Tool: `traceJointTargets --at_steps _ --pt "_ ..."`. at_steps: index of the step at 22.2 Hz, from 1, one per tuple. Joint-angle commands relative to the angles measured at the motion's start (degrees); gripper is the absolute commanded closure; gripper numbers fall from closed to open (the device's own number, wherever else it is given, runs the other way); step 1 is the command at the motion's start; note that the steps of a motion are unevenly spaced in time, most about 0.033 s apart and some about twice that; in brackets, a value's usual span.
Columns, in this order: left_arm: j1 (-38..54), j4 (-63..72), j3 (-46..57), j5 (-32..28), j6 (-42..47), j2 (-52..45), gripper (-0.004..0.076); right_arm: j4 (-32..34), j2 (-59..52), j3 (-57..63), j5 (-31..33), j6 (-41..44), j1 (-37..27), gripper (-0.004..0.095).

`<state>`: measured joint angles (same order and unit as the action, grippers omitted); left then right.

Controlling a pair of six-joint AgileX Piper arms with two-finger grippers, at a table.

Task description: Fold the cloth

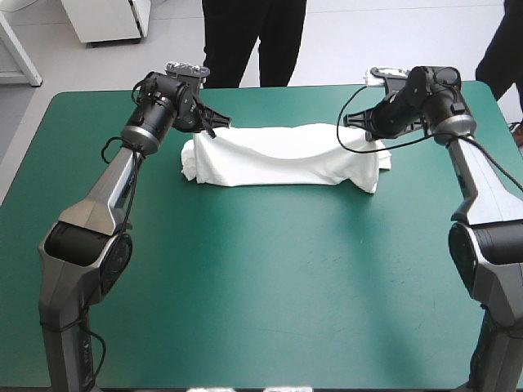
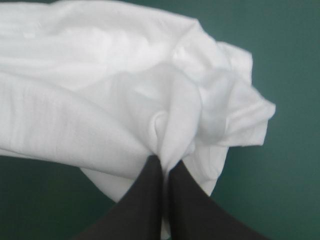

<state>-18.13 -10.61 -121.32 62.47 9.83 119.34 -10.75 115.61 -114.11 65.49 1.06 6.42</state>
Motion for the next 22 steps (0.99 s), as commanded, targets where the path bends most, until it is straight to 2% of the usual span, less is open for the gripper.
traceJointTargets --at_steps 1,3,4,6,10,15,22 --pt "0.1 -0.4 5.8 -3.9 1.1 -6.9 0.0734 -1.4 -4.8 4.4 -2.7 -2.0 0.4 0.0925" --pt "0.1 0.1 13.7 -7.6 1.2 -10.6 0.0734 -0.9 -7.0 9.2 -4.8 -2.7 1.2 0.0925" --pt "0.1 1.4 21.5 -12.3 1.3 -14.8 0.0734 0.6 -9.5 14.0 -6.7 -3.1 2.4 0.0925" --pt "0.1 2.7 29.8 -15.7 1.3 -19.5 0.0734 2.2 -12.1 19.5 -8.3 -3.5 3.7 0.0925" --pt "0.1 4.5 41.6 -18.2 1.3 -26.5 0.0734 2.6 -16.0 28.9 -10.7 -3.0 5.5 0.0925" --pt "0.0 10.6 62.7 -21.1 1.2 -37.4 0.0734 2.5 -24.0 45.5 -13.3 -1.1 7.3 0.0925" --pt "0.0 15.0 76.6 -21.0 1.0 -48.1 0.0734 0.1 -33.7 59.9 -13.3 1.8 12.0 0.0925"
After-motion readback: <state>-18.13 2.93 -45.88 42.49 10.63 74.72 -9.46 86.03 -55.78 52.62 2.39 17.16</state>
